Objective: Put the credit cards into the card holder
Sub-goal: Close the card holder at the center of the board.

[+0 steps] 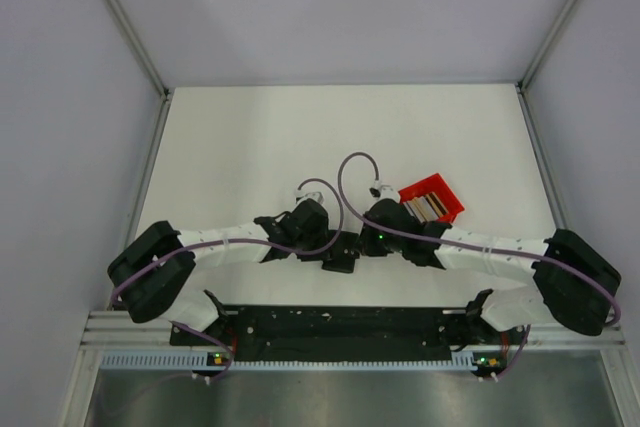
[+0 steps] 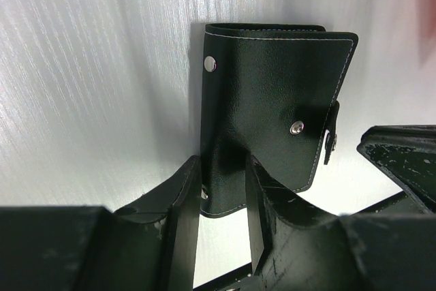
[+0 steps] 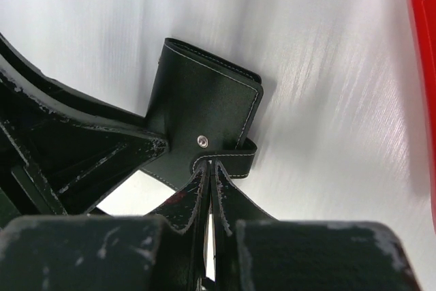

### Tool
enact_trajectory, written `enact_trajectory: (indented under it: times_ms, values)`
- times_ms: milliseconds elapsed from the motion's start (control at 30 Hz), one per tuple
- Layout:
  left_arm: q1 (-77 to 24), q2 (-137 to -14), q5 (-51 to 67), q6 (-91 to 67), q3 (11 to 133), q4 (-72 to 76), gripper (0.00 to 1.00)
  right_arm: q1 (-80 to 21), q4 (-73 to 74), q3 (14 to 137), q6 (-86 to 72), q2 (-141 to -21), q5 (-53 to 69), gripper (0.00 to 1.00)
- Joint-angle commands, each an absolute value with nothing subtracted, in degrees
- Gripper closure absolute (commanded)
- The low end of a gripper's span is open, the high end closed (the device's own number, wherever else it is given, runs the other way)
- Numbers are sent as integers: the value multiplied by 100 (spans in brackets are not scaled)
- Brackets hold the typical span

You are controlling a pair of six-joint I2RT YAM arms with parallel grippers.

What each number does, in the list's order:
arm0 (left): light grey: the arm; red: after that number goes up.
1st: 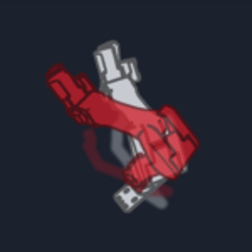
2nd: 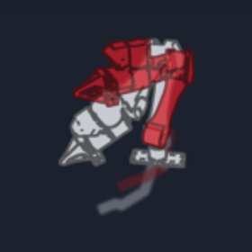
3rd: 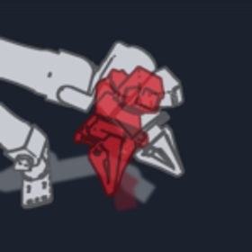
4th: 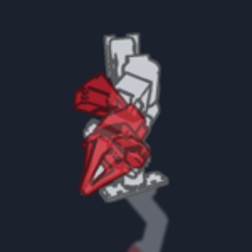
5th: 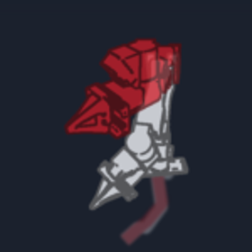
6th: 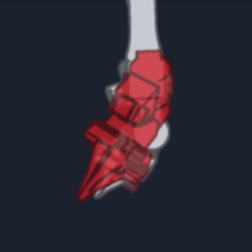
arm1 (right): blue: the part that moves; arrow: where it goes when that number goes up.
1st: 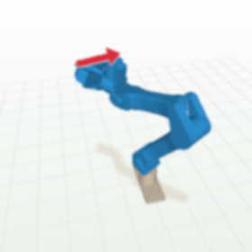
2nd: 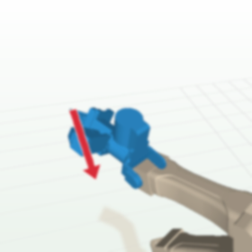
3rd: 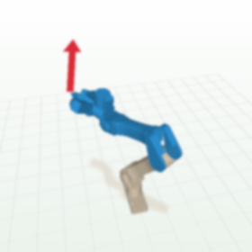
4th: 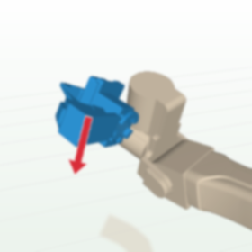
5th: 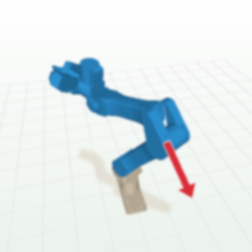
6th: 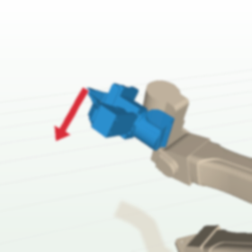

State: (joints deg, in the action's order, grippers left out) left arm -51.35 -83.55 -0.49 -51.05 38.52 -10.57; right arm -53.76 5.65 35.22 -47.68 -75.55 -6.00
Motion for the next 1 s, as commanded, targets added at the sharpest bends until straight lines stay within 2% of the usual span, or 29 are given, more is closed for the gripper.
enact_trajectory:
  times_ms: [0, 433, 967]
  values:
    - [-5150, -8473, -70, -5133, 3823, -1151, 66, -5475, 615, 3401, -4860, -7374, -668, 100]
    - [-5150, -8455, -53, -5124, 3841, -1151, 66, -5634, 554, 3682, -4878, -8015, -703, 100]
    - [-5150, -8473, -26, -5115, 3832, -1134, 66, -5599, 422, 3814, -4746, -8174, -712, 100]
